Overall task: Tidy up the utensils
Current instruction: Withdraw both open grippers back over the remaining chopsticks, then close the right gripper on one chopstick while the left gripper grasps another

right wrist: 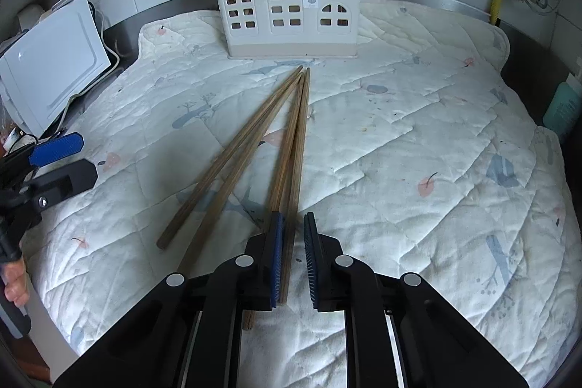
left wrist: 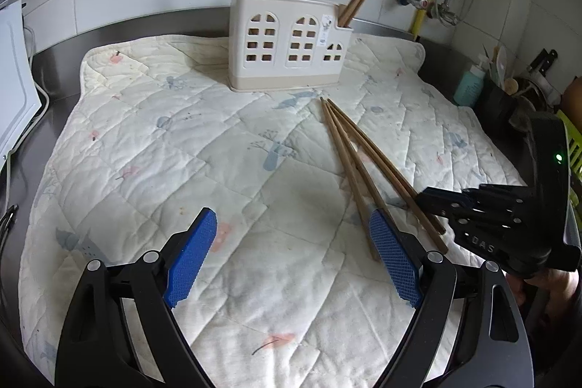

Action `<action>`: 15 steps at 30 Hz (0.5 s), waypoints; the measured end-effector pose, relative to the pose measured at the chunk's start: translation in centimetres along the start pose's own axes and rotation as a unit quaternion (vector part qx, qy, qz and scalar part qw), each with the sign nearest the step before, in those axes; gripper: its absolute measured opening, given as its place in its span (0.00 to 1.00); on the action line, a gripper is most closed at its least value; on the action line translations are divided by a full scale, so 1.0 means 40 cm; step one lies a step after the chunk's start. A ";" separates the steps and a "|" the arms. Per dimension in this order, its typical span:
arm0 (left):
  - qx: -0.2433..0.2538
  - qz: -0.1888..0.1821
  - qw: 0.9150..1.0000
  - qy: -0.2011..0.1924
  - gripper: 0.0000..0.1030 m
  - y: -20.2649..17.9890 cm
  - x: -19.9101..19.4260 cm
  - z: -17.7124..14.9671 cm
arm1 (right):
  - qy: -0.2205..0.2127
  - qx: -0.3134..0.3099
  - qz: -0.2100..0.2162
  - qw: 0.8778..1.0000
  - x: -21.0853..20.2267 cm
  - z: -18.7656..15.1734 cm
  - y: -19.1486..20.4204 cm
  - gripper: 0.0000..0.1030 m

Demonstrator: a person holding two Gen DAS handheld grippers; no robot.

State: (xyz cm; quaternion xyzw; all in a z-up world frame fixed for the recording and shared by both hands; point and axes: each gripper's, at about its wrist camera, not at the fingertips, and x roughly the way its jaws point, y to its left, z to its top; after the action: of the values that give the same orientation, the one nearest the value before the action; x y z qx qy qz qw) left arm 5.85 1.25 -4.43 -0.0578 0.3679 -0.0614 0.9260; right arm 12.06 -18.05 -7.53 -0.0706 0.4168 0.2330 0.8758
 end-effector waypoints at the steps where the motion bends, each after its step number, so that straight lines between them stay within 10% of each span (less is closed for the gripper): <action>1: 0.002 -0.001 1.000 0.001 0.83 -0.004 0.002 -0.001 | 0.001 -0.002 -0.002 1.000 0.005 0.000 0.000 0.07; 15: 0.035 -0.004 0.999 0.033 0.76 -0.095 0.090 0.009 | -0.008 0.020 -0.013 1.000 -0.030 -0.029 -0.053 0.06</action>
State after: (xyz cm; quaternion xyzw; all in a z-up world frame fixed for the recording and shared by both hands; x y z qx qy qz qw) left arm 8.41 -3.04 -6.01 -0.0249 0.3954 -0.0796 0.9147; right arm 11.58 -20.73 -7.51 -0.0564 0.4133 0.2138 0.8834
